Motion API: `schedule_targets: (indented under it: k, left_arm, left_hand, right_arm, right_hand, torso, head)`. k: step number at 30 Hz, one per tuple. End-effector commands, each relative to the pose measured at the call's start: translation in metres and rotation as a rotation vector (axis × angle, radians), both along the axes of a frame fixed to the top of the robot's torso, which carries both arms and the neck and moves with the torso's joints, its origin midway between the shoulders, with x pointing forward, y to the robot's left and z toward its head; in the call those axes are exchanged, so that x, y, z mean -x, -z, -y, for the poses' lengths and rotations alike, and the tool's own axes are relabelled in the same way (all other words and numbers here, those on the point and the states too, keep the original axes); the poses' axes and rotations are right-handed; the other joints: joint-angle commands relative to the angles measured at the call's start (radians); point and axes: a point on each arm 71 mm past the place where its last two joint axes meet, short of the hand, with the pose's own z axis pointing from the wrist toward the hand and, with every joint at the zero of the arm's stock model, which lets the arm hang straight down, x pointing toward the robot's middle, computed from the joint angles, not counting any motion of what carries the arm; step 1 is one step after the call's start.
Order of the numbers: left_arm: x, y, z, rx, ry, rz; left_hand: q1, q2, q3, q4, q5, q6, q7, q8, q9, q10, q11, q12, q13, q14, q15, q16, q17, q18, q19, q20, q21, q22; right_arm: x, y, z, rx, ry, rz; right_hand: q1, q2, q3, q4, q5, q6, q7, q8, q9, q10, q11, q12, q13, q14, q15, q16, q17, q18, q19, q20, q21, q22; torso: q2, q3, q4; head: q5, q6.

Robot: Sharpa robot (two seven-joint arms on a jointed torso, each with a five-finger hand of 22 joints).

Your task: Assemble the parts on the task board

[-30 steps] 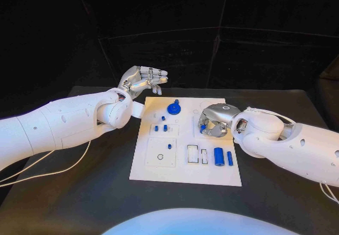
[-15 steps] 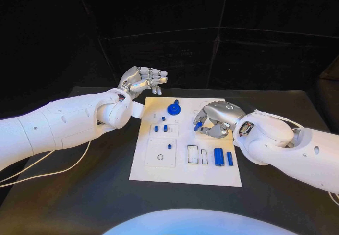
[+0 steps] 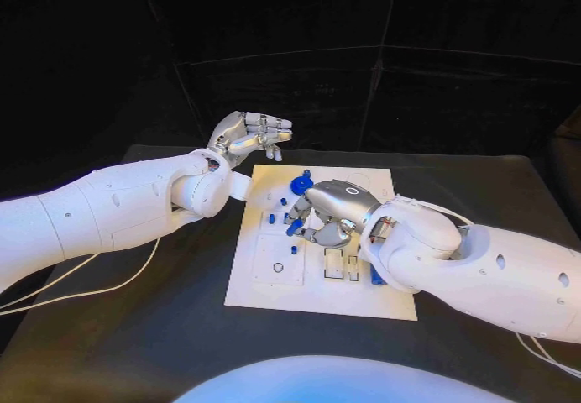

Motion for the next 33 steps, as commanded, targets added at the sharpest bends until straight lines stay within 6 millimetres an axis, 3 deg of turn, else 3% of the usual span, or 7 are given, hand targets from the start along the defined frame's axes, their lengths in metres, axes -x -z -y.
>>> schedule_targets:
  k: [1, 4, 8, 14, 33]
  left_arm:
    - [0.000, -0.002, 0.003, 0.009, 0.012, 0.005]
    - [0.000, -0.002, 0.003, 0.009, 0.013, 0.005]
    - [0.000, -0.003, 0.005, 0.011, 0.017, 0.005]
    - [-0.001, -0.003, 0.005, 0.010, 0.015, 0.006]
    - [-0.001, -0.003, 0.007, 0.012, 0.020, 0.005]
  left_hand:
    - [-0.004, 0.004, -0.006, 0.001, 0.005, -0.006, 0.002, 0.003, 0.001, -0.007, -0.003, 0.005, -0.001, -0.007, -0.002, -0.004, -0.001, 0.013, -0.009, 0.001, -0.006, 0.001]
    - [-0.004, 0.004, -0.006, 0.001, 0.005, -0.006, 0.002, 0.003, 0.001, -0.007, -0.003, 0.005, -0.001, -0.007, -0.002, -0.004, -0.001, 0.013, -0.009, 0.001, -0.006, 0.001]
    - [-0.004, 0.004, -0.006, 0.001, 0.005, -0.006, 0.002, 0.003, 0.001, -0.007, -0.003, 0.005, -0.001, -0.007, -0.002, -0.004, -0.001, 0.013, -0.009, 0.001, -0.006, 0.001]
    - [-0.004, 0.004, -0.006, 0.001, 0.005, -0.006, 0.002, 0.003, 0.001, -0.007, -0.003, 0.005, -0.001, -0.007, -0.002, -0.004, -0.001, 0.013, -0.009, 0.001, -0.006, 0.001]
    - [-0.004, 0.004, -0.006, 0.001, 0.005, -0.006, 0.002, 0.003, 0.001, -0.007, -0.003, 0.005, -0.001, -0.007, -0.002, -0.004, -0.001, 0.013, -0.009, 0.001, -0.006, 0.001]
  right_arm:
    - [0.005, 0.007, -0.012, 0.002, -0.056, -0.026]
    - [0.008, 0.014, -0.023, 0.029, -0.082, -0.035]
    - [0.012, 0.025, -0.029, 0.068, -0.105, -0.046]
    - [0.012, 0.035, -0.034, 0.114, -0.119, -0.054]
    - [0.012, 0.049, -0.042, 0.156, -0.132, -0.072]
  right_hand:
    - [-0.002, 0.002, 0.007, 0.001, 0.001, 0.005, 0.004, 0.001, -0.002, 0.003, 0.002, -0.007, -0.001, 0.040, -0.007, 0.003, -0.001, -0.003, 0.002, 0.001, 0.004, -0.002]
    - [-0.002, 0.002, 0.008, 0.000, 0.002, 0.005, 0.004, 0.001, -0.002, 0.004, 0.002, -0.008, -0.001, 0.040, -0.007, 0.003, -0.002, -0.002, 0.000, 0.002, 0.002, -0.004]
    - [-0.001, 0.002, 0.009, 0.000, 0.003, 0.005, 0.004, 0.001, -0.002, 0.004, 0.002, -0.009, -0.001, 0.039, -0.006, 0.002, -0.004, -0.002, -0.001, 0.002, 0.002, -0.006]
    - [-0.001, 0.001, 0.010, -0.001, 0.005, 0.005, 0.005, 0.000, -0.002, 0.004, 0.003, -0.010, -0.001, 0.039, -0.006, 0.002, -0.004, -0.002, -0.001, 0.002, 0.001, -0.007]
    - [-0.003, 0.001, 0.011, -0.001, 0.006, 0.005, 0.005, -0.001, -0.002, 0.005, 0.003, -0.011, -0.001, 0.039, -0.006, 0.001, -0.006, -0.002, -0.003, 0.002, 0.001, -0.009]
  torso:
    - [0.002, 0.0010, 0.0002]
    - [0.001, 0.0017, -0.0007]
    - [0.001, -0.0003, 0.0024]
    - [0.001, 0.0017, -0.0015]
    - [0.000, 0.0015, -0.0003]
  head:
    - [0.012, -0.004]
    - [0.023, -0.008]
    - [0.027, -0.012]
    - [0.039, -0.018]
    - [0.044, -0.026]
